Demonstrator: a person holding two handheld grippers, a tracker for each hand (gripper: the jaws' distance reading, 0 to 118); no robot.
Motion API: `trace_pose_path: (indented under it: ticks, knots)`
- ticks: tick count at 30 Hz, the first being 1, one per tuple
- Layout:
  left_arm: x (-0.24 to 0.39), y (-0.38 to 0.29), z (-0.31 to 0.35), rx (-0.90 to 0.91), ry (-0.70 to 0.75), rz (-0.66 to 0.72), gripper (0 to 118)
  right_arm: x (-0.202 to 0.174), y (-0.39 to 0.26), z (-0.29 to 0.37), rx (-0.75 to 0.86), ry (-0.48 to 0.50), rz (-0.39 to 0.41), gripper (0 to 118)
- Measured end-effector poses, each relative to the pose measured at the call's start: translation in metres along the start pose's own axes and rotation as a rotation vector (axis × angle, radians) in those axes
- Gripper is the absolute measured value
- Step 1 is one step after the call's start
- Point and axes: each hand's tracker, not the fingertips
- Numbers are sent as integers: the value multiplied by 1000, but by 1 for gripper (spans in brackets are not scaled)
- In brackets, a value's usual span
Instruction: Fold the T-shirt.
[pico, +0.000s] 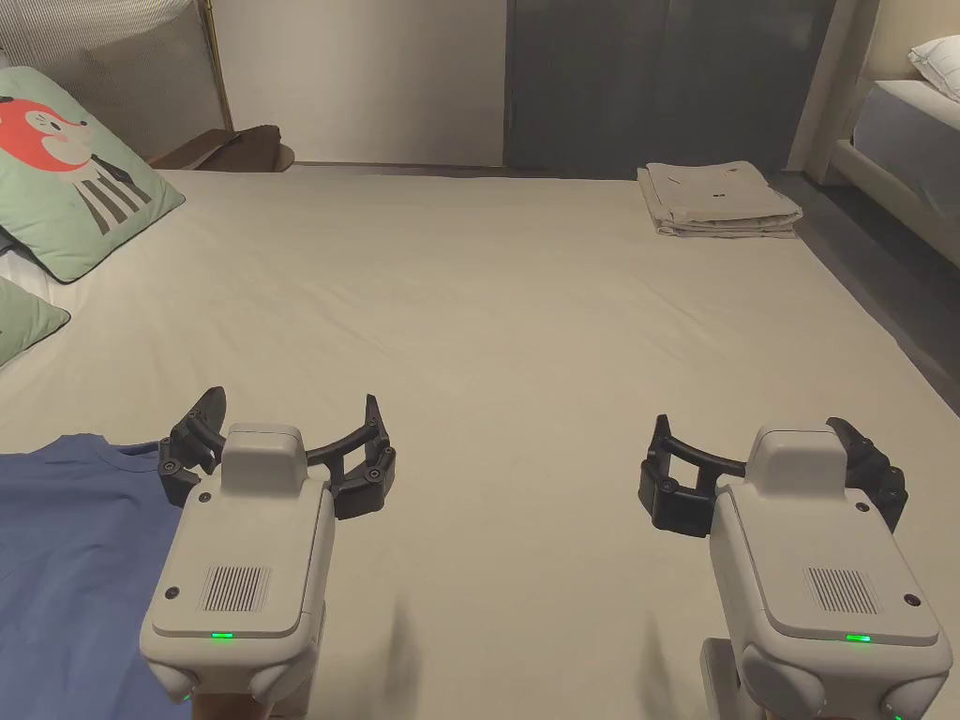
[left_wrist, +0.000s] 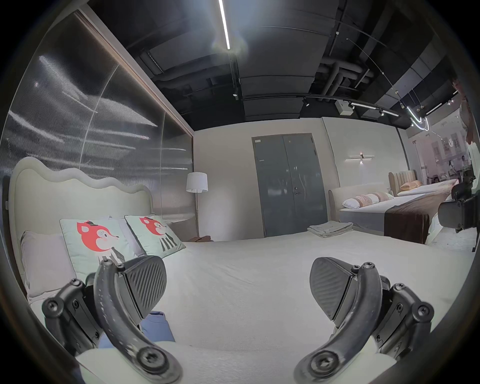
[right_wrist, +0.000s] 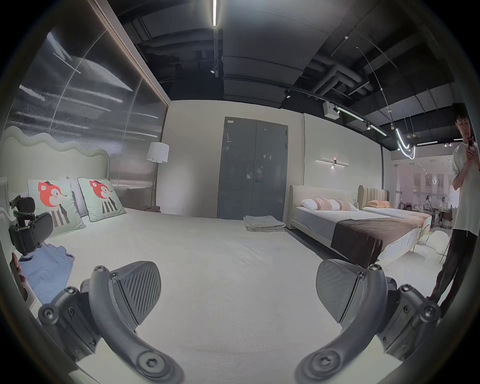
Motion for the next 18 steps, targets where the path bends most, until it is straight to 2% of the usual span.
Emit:
trace_pose_path:
  ticks: [5, 7, 10, 11, 12, 13, 16, 18]
  knots:
    - [0, 4, -1, -16, -6, 12, 110, -1, 0, 0, -3, 6, 11, 116]
    - [1, 6, -1, -20, -7, 17, 104, -3, 3, 3, -5, 21, 11, 109]
    - [4, 7, -1, -22, -20, 23, 60, -7, 5, 5, 3, 13, 22, 43]
    - [6, 7, -2, -26, -19, 19, 34, -8, 7, 6, 2, 16, 24, 19]
    - [7, 6, -2, -33, -19, 15, 8, -8, 7, 5, 0, 19, 22, 8]
    - [8, 6, -2, -30, -17, 14, 0, -8, 8, 6, -1, 19, 21, 0]
    - [8, 6, -3, -37, -47, 31, 0, -9, 12, 8, -1, 33, 22, 0]
    - [11, 6, -4, -29, -17, 10, 0, -10, 13, 9, 8, 31, 32, 0]
